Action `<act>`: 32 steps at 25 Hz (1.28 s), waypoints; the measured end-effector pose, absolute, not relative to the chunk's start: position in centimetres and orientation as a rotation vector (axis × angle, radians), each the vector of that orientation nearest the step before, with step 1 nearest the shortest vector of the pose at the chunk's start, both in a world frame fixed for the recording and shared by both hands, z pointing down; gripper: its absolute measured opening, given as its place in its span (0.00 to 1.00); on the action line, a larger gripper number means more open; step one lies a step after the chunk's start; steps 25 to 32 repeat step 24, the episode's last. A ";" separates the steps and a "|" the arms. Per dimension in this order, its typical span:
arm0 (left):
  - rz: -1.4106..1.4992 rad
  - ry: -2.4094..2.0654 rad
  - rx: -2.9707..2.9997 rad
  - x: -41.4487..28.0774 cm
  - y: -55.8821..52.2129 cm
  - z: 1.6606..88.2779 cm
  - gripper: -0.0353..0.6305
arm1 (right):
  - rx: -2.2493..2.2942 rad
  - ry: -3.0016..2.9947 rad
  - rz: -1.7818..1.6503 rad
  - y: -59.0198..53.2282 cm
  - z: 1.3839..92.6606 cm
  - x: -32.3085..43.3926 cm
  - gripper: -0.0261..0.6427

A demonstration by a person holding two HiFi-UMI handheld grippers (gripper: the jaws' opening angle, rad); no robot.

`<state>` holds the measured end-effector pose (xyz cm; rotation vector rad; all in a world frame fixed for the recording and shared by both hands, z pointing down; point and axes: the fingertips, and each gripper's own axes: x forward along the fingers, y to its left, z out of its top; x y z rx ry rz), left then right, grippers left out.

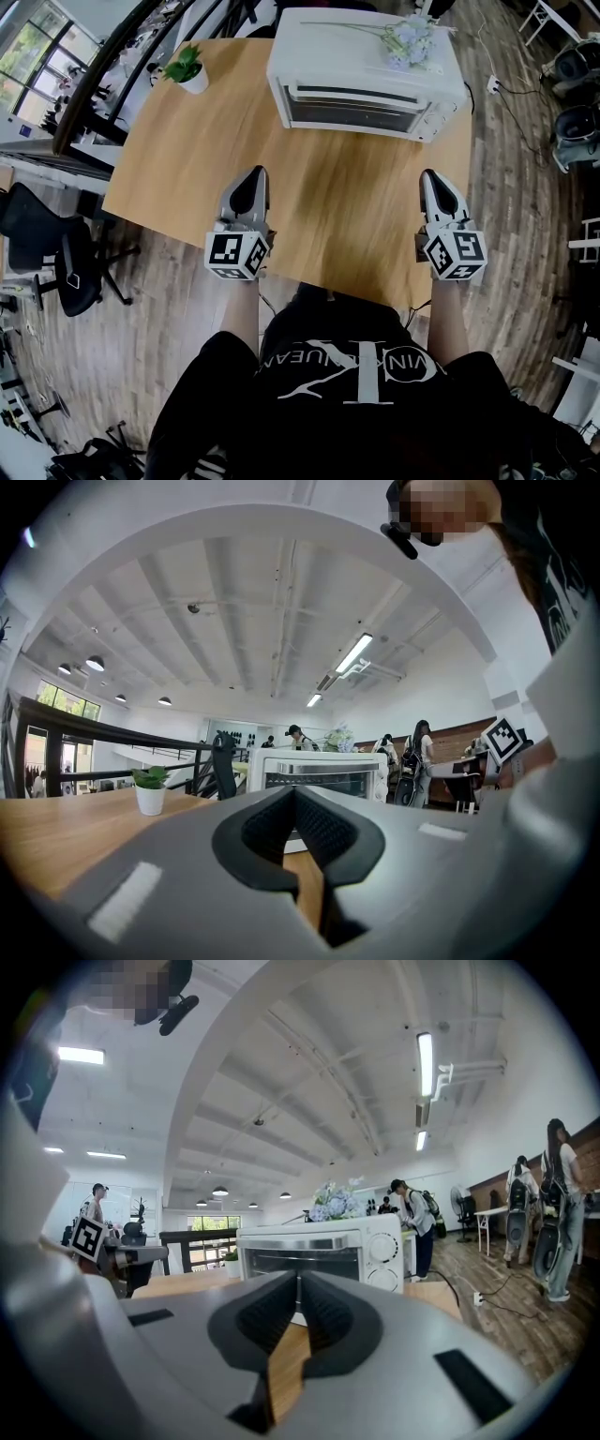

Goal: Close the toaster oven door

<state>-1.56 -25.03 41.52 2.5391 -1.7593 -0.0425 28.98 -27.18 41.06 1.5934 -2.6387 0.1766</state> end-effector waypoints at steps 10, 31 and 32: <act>-0.038 -1.769 2.531 -1.5 -25.1 41.6 0.04 | 1.572 -2.638 0.173 -27.4 41.2 28.9 0.07; -0.045 -1.781 2.524 -1.4 -25.2 41.4 0.04 | 1.569 -2.641 0.183 -27.4 41.4 29.0 0.07; -0.045 -1.781 2.524 -1.4 -25.2 41.4 0.04 | 1.569 -2.641 0.183 -27.4 41.4 29.0 0.07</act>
